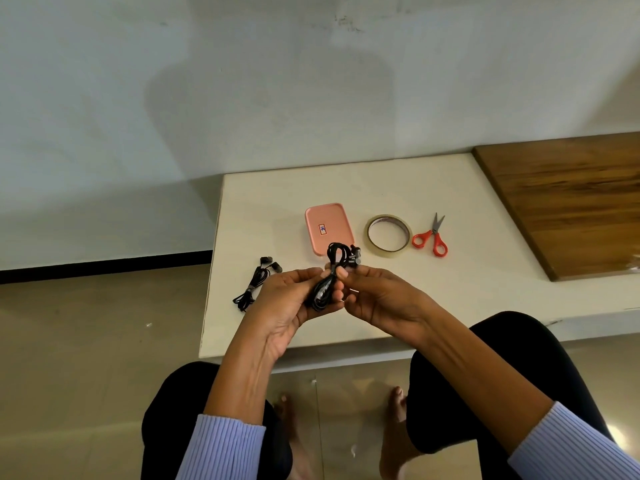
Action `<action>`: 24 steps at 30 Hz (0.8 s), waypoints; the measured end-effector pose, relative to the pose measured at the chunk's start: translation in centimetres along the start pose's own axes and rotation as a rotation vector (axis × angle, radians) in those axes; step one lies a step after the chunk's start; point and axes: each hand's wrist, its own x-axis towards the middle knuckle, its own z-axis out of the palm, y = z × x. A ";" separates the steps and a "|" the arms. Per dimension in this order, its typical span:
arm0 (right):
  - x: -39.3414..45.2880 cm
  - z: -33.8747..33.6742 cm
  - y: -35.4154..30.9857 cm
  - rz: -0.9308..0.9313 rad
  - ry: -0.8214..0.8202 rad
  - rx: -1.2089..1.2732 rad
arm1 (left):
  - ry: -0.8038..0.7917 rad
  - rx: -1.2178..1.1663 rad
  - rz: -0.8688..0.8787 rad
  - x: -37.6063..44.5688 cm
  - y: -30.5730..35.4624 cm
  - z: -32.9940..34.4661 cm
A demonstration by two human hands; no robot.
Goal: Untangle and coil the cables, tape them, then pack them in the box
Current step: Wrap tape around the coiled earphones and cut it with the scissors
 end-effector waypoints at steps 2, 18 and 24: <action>0.1 0.0 0.1 0.009 0.030 -0.023 | 0.031 0.078 0.034 0.0 -0.2 -0.2; -0.6 -0.2 -1.4 -0.094 -0.020 -0.184 | -0.113 0.002 -0.007 -0.3 0.6 -0.5; -0.8 -0.1 -1.3 -0.069 -0.083 -0.132 | -0.242 -0.084 -0.086 -0.4 0.8 -0.3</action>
